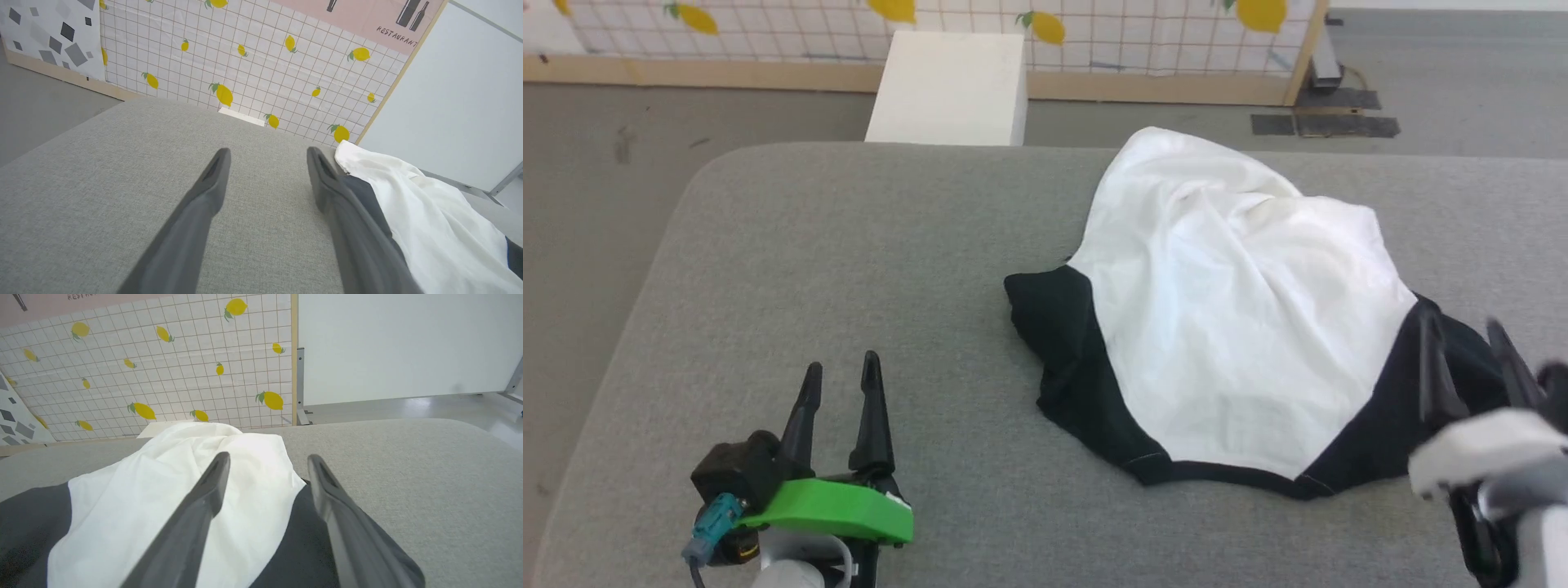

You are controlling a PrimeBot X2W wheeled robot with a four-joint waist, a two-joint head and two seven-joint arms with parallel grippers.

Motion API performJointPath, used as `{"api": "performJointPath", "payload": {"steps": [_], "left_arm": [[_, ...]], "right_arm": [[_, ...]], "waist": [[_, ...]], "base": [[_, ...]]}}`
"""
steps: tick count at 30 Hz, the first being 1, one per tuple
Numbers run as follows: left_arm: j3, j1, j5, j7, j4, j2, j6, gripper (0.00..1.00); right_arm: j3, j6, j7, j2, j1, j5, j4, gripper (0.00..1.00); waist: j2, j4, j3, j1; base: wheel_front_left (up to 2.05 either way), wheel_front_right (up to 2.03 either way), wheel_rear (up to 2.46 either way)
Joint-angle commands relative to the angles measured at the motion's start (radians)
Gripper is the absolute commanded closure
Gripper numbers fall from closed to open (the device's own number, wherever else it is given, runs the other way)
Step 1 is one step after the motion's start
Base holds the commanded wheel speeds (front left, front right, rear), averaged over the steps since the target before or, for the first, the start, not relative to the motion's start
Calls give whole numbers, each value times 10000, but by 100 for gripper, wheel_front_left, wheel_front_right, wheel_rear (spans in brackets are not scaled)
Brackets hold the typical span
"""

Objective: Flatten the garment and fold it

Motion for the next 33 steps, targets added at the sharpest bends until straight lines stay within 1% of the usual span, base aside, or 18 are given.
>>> {"api": "performJointPath", "payload": {"steps": [1,6,7,9,12,16,18,20,22,24,31,32,33], "left_arm": [[-64,116,-22,-40,83,-18,4,0],[-340,35,-177,62,446,-18,-12,0],[-421,-12,-255,154,516,-18,-23,0],[-747,-178,-467,686,738,-18,-53,0],[-1447,-648,-950,2081,1053,-18,84,0],[-2280,-1419,-1376,4606,1615,-18,680,0],[-2514,-1865,-1285,5575,1826,27,891,0],[-2618,-2233,-1250,6288,2081,102,1051,0],[-2693,-2526,-1226,6628,2223,190,1028,0],[-2748,-2688,-1234,6736,2297,221,957,0],[-2663,-2855,-1273,6335,2704,270,929,0],[-2628,-2881,-1302,6174,2722,260,902,4],[-2636,-2912,-1266,6022,2738,264,866,65]], "right_arm": [[-128,-13,61,46,403,143,-297,0],[-283,-13,322,67,1447,894,-843,0],[-322,-13,331,68,1526,984,-893,0],[-378,-13,336,69,1647,1100,-999,0],[-381,-13,347,70,1650,1145,-1077,0],[-468,-13,296,70,1466,1111,-1068,0],[-472,-13,274,71,1365,1111,-1041,0],[-485,-13,228,71,1289,1122,-991,0],[-462,-13,187,71,1233,1169,-913,0],[-471,-13,146,71,1227,1168,-844,0],[-434,-13,24,71,1230,1258,-707,0],[-443,-13,24,71,1228,1258,-696,0],[-450,-13,26,71,1226,1254,-690,0]], "waist": [[0,-213,-132,1],[0,-437,-90,1],[0,-465,-75,1],[0,-538,-35,1],[0,-680,134,1],[0,-863,386,1],[0,-994,533,1],[0,-1110,651,1],[0,-1274,759,1],[0,-1402,852,1],[0,-1666,1040,1],[0,-1680,1059,1],[0,-1681,1071,1]], "base": [[0,0,0],[0,0,0],[0,0,0],[0,0,0],[0,0,0],[0,0,0],[0,0,0],[0,0,0],[0,0,0],[0,0,0],[0,0,0],[0,0,0],[0,0,0]]}}
